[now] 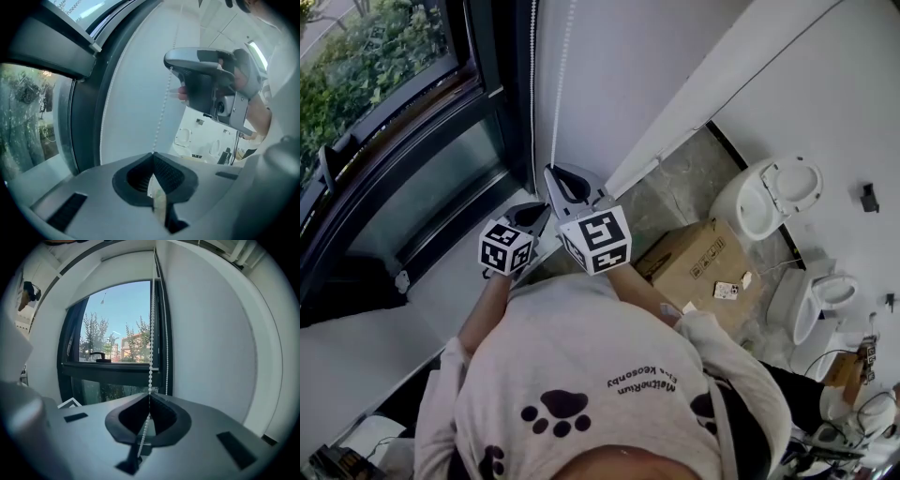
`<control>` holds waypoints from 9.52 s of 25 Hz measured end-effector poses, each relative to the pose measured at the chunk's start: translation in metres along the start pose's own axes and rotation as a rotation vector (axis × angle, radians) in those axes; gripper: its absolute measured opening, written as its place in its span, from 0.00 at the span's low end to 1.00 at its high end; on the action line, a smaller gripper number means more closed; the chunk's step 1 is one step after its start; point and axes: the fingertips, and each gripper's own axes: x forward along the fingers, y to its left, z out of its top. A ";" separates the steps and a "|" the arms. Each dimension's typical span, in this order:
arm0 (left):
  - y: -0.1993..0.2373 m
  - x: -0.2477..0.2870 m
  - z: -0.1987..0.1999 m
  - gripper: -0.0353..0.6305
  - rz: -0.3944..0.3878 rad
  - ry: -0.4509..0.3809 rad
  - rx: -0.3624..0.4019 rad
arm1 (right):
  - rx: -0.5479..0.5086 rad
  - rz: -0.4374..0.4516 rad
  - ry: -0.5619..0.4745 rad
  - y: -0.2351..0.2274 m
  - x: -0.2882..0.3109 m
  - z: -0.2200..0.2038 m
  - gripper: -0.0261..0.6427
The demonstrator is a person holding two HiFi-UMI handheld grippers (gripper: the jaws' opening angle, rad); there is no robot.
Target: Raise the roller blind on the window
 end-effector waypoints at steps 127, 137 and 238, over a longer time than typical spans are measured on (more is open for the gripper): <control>-0.028 -0.032 0.157 0.06 -0.047 -0.277 0.069 | -0.045 0.031 -0.247 -0.018 -0.033 0.155 0.16; -0.028 -0.035 0.157 0.06 -0.054 -0.286 0.070 | -0.057 0.018 -0.226 -0.015 -0.018 0.175 0.06; -0.081 -0.109 0.312 0.07 -0.080 -0.457 0.316 | 0.013 -0.003 0.009 0.002 -0.005 0.007 0.05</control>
